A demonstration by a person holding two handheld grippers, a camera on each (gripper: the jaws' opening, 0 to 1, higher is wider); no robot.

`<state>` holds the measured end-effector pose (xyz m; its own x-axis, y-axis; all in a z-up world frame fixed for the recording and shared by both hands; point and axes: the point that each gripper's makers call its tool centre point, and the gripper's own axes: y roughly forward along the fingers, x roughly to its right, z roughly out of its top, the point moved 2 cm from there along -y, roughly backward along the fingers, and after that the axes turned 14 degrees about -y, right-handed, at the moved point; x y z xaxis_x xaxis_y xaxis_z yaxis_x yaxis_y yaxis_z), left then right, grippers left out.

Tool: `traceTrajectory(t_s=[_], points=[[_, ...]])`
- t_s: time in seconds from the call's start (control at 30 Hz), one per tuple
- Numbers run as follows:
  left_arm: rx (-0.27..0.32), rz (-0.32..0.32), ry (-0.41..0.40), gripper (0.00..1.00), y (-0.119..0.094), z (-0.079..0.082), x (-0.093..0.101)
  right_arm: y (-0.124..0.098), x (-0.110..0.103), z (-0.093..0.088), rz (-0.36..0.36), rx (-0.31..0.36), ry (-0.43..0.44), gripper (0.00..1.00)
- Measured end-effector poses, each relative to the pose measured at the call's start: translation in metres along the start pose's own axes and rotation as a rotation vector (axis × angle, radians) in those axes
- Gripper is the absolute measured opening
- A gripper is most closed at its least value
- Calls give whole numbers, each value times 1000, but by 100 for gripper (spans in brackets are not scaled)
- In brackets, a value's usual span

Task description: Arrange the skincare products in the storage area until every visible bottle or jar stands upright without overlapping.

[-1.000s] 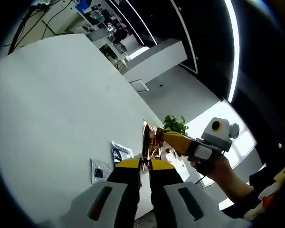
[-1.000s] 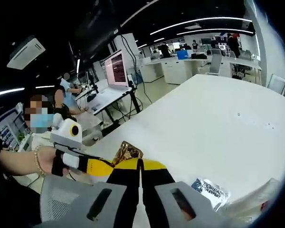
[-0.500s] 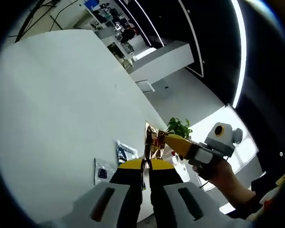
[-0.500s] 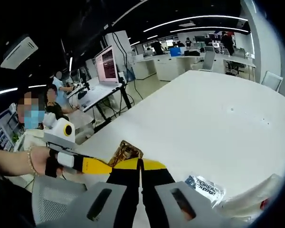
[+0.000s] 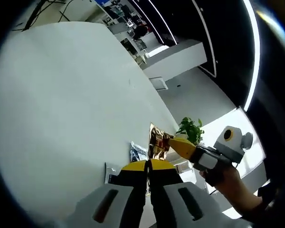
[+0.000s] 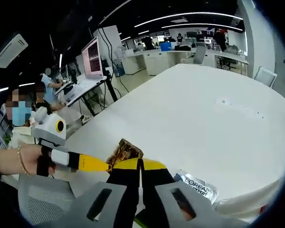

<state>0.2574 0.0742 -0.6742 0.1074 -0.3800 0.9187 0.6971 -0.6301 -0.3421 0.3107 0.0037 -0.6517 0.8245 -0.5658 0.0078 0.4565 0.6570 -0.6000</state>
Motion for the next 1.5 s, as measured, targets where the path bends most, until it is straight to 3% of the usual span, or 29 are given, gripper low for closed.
traceTrajectory(t_s=[0.63,1.5], points=[[-11,78,-11,0,20,5,-27,33,13,-29,-33,-98,-30,1],[-51,181,10,0,45,-5,-52,61,31,-66,-46,-209,-78,1]])
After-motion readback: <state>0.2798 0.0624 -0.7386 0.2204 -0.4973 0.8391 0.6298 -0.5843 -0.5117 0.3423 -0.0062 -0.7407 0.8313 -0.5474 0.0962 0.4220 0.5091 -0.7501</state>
